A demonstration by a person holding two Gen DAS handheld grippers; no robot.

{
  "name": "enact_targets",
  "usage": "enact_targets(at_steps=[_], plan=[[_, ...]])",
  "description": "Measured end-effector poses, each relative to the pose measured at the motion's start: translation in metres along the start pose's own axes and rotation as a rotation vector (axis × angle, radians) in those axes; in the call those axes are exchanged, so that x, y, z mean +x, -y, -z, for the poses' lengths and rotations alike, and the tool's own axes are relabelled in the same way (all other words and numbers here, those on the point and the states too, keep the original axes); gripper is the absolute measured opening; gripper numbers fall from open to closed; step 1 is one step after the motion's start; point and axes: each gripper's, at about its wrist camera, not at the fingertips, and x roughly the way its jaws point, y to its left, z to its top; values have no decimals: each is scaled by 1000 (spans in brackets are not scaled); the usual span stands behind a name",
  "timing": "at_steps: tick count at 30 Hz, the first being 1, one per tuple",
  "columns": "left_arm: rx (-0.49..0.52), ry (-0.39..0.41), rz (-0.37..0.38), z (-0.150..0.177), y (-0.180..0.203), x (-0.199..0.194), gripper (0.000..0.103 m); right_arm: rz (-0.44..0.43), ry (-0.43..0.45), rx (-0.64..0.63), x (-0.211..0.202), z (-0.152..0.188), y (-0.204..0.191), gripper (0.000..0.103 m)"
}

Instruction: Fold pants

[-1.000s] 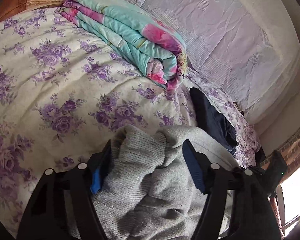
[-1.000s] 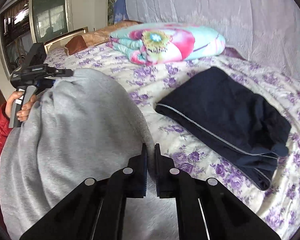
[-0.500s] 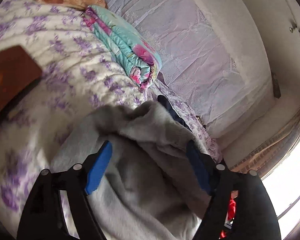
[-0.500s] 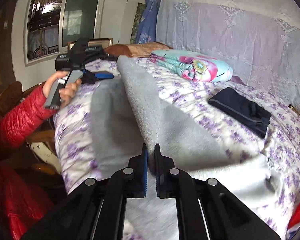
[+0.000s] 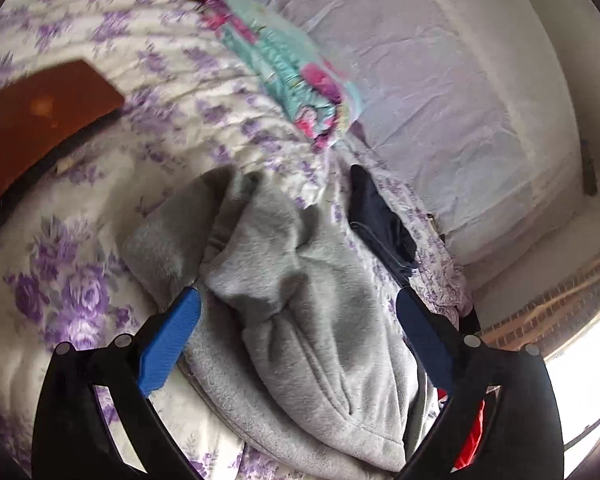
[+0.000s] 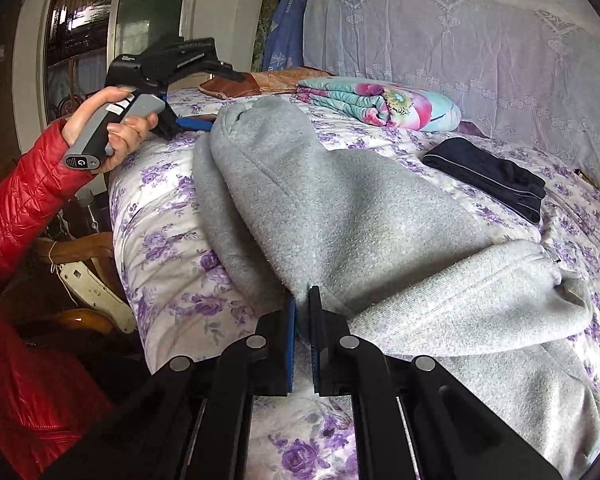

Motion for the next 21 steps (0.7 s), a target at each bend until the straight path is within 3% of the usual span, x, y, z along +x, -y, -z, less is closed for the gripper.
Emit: enact_targets(at_steps=[1,7,9,10,11,14,17,19,21], plan=[[-22,-9,25,2,-6,1,95,-3,7,11,-1,1,1,7],[48,5,-4,4,0,9,94,-41,15,55,2,8,6,7],[53,2,-20,-1,0,19,75,-48,23,70,0,8,7,7],[52,-1,-26,-1,1,21,52,-48,25,77,0,8,8,7],[50,0,-20,-2,1,21,36,-47,27,83,-1,8,8,7],[75,56,16,0,4,-2,32,-36,44,87,-8,2,5,7],[152,94,-4,5,10,-31,32,-42,32,74,-9,-3,2,8],[189,62,-58,8,3,-33,32,-59,-19,89,2,0,1,9],[174,2,-167,16,-18,-21,39,-57,-50,90,13,7,-1,10]])
